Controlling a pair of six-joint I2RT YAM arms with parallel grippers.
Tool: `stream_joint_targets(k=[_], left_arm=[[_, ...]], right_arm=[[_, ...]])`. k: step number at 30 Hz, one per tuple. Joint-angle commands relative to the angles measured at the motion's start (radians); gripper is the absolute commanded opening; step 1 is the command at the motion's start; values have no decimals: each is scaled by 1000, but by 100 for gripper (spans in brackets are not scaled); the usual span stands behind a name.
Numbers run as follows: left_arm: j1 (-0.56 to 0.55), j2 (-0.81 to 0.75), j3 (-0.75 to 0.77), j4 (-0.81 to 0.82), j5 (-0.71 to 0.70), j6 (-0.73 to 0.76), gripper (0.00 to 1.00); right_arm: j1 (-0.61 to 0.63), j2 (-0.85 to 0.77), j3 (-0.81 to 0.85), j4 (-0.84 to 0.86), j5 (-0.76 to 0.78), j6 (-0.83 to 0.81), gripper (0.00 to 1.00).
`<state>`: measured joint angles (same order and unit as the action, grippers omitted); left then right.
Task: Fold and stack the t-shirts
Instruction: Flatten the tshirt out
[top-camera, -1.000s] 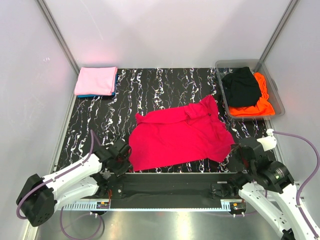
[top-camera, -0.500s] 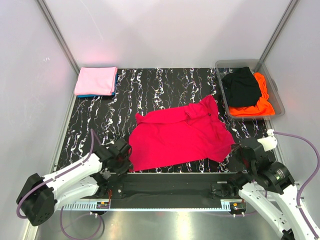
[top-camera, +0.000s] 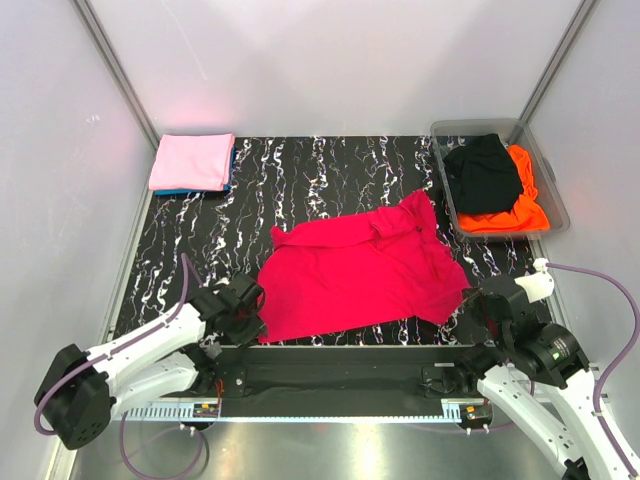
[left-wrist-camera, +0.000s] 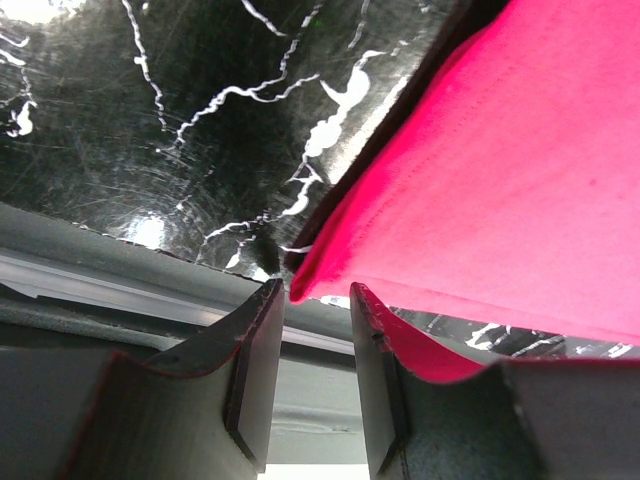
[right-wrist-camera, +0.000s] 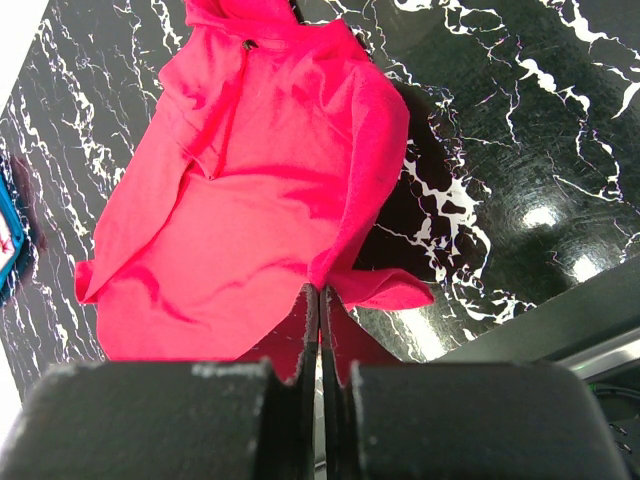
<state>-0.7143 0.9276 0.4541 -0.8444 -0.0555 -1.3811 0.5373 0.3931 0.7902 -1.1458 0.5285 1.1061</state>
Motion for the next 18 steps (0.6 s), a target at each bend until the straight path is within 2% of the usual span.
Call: stream_joint_targets(k=[1,18], left_arm=[[-2,25,31,-2,-23,4,37],[-4,65,24,33,-40,11,33]], right_arm=[[1,-2,11,21,7,-5,0],[1,0,14,20,7,6,0]])
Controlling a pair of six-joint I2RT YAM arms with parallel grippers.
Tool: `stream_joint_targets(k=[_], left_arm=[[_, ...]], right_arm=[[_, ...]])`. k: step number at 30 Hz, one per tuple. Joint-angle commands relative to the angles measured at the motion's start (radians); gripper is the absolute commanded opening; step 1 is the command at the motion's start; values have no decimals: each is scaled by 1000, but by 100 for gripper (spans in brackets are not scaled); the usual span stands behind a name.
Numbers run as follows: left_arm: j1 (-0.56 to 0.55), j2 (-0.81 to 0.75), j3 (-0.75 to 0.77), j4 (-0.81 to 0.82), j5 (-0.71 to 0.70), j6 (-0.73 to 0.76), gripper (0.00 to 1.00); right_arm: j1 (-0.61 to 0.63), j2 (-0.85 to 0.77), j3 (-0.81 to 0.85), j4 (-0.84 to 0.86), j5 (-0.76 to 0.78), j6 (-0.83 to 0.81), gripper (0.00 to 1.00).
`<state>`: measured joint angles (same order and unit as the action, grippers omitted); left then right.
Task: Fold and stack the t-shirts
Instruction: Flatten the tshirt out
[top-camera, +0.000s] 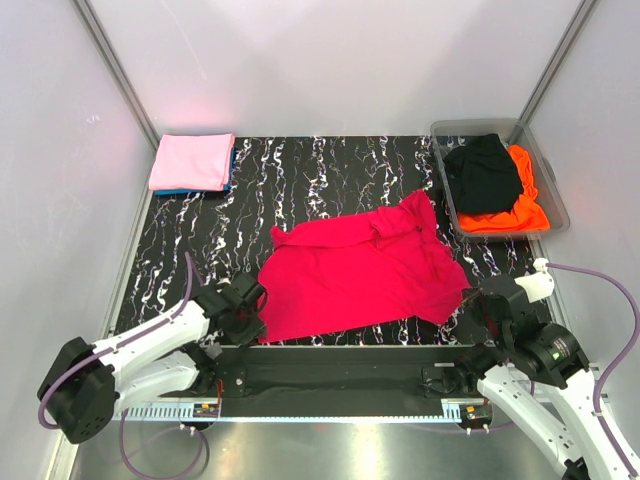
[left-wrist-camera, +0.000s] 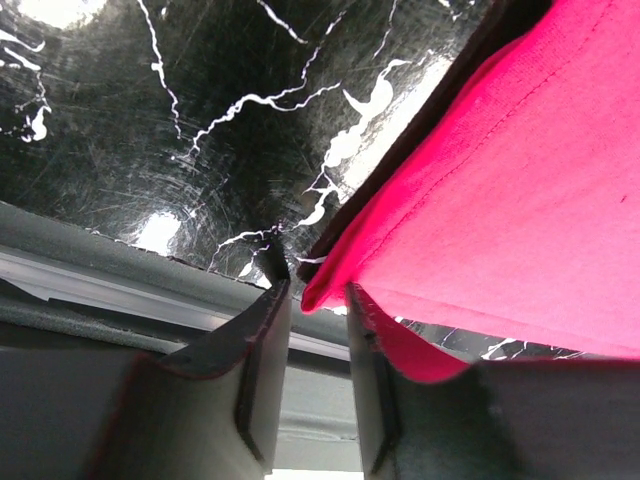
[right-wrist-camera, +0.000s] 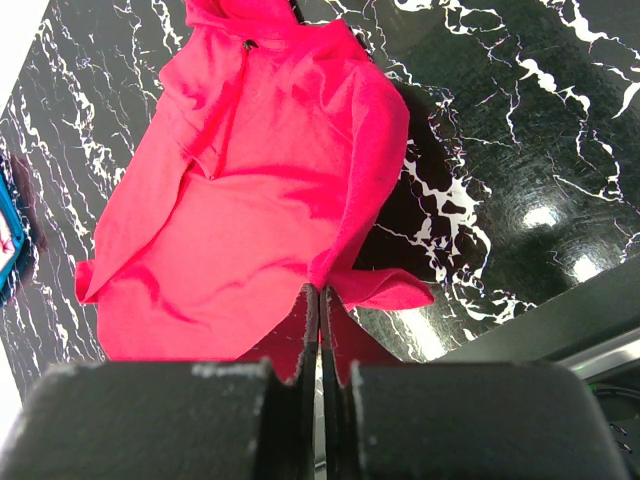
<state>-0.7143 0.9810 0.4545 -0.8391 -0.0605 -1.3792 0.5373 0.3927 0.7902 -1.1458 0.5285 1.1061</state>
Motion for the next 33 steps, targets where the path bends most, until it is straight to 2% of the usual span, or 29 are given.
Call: stream_joint_targets(k=[1,3,7,9,10,12,16,18,22,23,27,28,30,31,33], left_arm=[[-4,16,24,32,-33,11,32],[-2,22,21,37,-32,14,31],[-2,35,29,44,-38,34,21],[-4,35,45,44,-41,57,5],[-4,31,53,37,-42,68,0],[-1,15,96,20,-59,101,0],[4,-31,255,-132,-165,175,0],[9,-59,409,-219,-269,225,0],[24,-71,706,-268,-421,368,0],[36,-70,760,-267,-453,444,0],[67,-27,1062,-224,-473,633,0],[70,-3,1187,-218,-470,667,0],[72,25,1307,-213,-458,758,0],[72,47,1425,-212,-452,782,0],[72,59,1528,-187,-420,868,0]], right_arm=[[1,-5,11,21,4,8,0],[1,-6,7,21,1,12,0],[1,-6,1,21,-7,23,0],[1,-6,0,23,-7,26,0],[1,-2,0,21,-8,26,0],[1,6,3,27,-10,23,0],[1,54,35,79,-15,-15,0],[1,105,72,133,-19,-61,0],[1,241,203,236,19,-179,0],[1,270,240,262,33,-248,0],[1,441,525,412,114,-445,0],[1,466,578,431,120,-481,0],[1,523,730,471,136,-575,0],[1,538,779,483,139,-624,0],[1,564,899,521,139,-672,0]])
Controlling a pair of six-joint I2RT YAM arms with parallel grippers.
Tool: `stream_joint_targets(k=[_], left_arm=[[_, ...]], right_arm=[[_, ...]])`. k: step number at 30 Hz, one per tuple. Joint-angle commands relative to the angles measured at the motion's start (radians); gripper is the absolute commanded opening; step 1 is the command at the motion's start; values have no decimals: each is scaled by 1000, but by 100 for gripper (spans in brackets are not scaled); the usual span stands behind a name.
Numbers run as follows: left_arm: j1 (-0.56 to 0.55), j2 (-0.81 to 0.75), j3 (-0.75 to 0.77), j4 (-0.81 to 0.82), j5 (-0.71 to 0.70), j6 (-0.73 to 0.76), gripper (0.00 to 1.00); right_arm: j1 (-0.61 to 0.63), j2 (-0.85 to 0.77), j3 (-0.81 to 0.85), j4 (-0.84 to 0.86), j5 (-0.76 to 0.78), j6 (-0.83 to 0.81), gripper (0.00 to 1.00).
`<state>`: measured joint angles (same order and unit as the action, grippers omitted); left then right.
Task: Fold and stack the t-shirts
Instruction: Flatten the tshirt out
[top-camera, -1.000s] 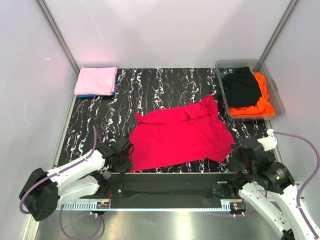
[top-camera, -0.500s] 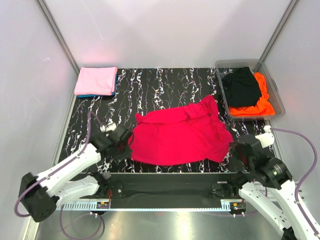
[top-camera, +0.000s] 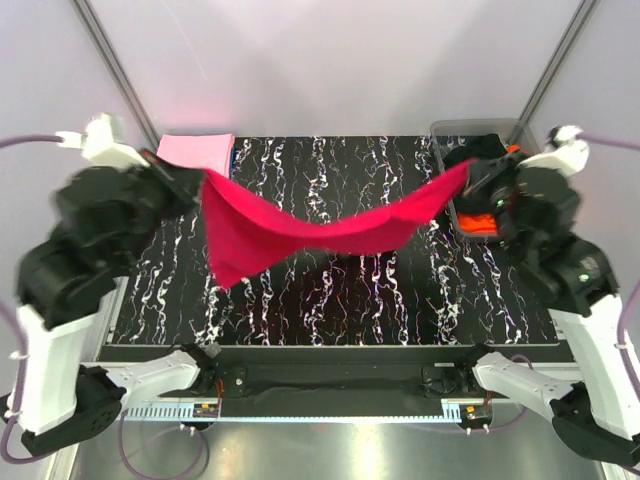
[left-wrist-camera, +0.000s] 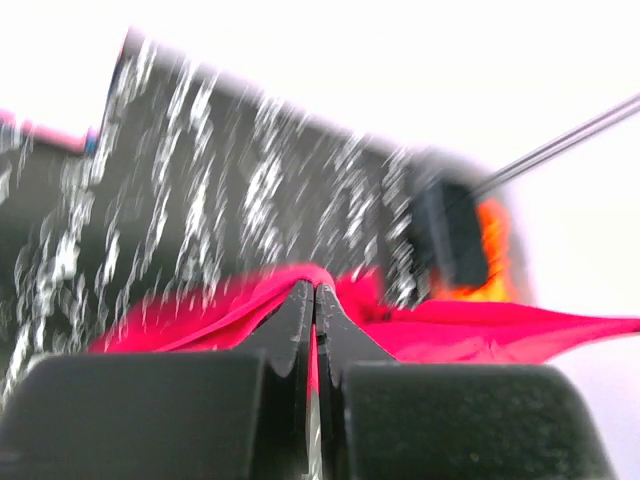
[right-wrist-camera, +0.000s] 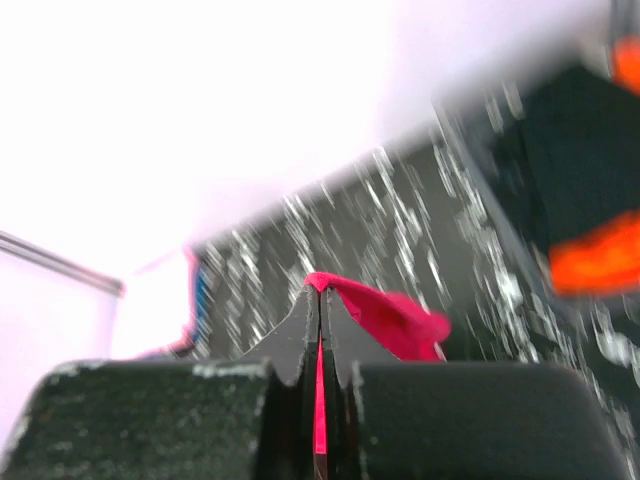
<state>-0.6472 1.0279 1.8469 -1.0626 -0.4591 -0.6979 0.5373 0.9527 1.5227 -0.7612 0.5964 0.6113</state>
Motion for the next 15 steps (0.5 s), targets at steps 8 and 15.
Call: stream_joint_targets(k=[8,15], left_arm=[[4,-11,413,127,28,377,0],[4,32,406,295,-90,465,0]], right_arm=[[1,-11,317,373,-58,-401,0],[1,135,486,444,-67,-420,0]])
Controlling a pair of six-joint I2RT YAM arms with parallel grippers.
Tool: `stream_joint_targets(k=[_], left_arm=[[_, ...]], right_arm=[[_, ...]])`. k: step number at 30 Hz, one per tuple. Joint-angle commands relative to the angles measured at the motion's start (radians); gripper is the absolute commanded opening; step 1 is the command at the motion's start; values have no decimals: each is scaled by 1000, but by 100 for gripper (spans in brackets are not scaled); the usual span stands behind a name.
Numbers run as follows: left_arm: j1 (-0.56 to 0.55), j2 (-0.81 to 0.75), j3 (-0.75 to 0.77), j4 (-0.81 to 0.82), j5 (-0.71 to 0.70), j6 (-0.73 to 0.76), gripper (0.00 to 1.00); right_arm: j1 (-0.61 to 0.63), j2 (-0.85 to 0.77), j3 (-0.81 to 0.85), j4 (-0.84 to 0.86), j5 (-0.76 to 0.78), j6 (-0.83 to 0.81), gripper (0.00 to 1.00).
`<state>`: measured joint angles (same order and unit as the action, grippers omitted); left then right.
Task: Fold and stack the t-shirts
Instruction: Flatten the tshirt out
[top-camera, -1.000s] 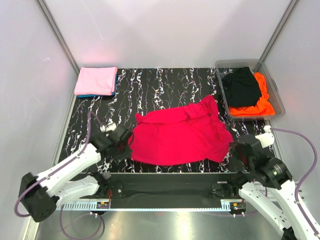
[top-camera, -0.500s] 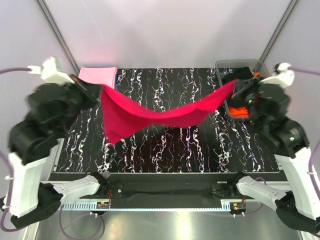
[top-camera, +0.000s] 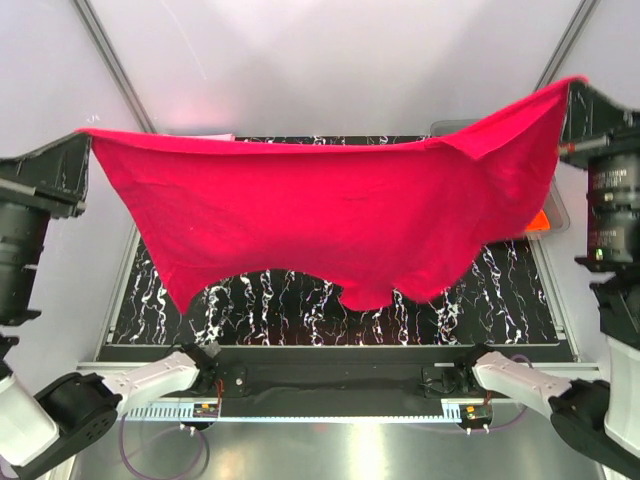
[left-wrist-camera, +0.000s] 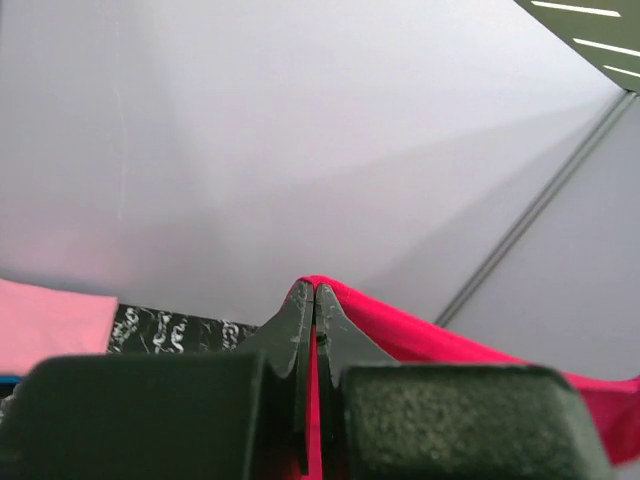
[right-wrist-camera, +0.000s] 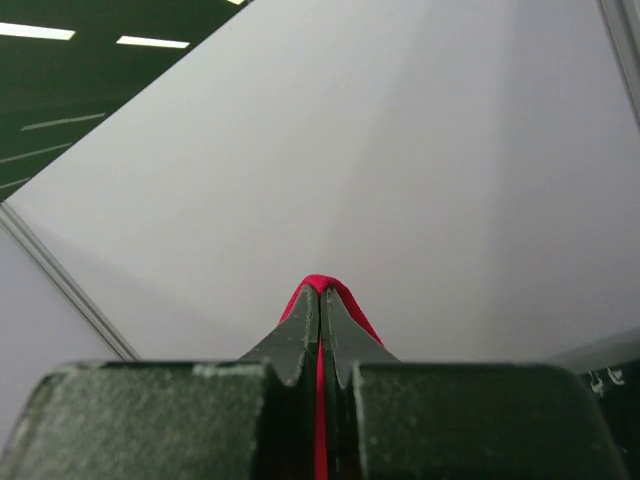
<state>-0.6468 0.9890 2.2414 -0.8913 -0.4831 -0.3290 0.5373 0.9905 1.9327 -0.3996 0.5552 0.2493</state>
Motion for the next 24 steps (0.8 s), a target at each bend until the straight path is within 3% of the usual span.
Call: stream_joint_targets(k=[1,6,14,24], left_arm=[[3,107,71,132,-63,110,0],[3,152,201,156,-2,145,0],[3,-71,0,226,90,70,0],[3,-133,-5,199,120,-24,0]], right_arm=[[1,108,101,82,-35,-65,0],[1,99,180,94,-100,-116,0],[1,-70,23,202,-221,-88,0],[1,-152,-31,165,-319,85,0]])
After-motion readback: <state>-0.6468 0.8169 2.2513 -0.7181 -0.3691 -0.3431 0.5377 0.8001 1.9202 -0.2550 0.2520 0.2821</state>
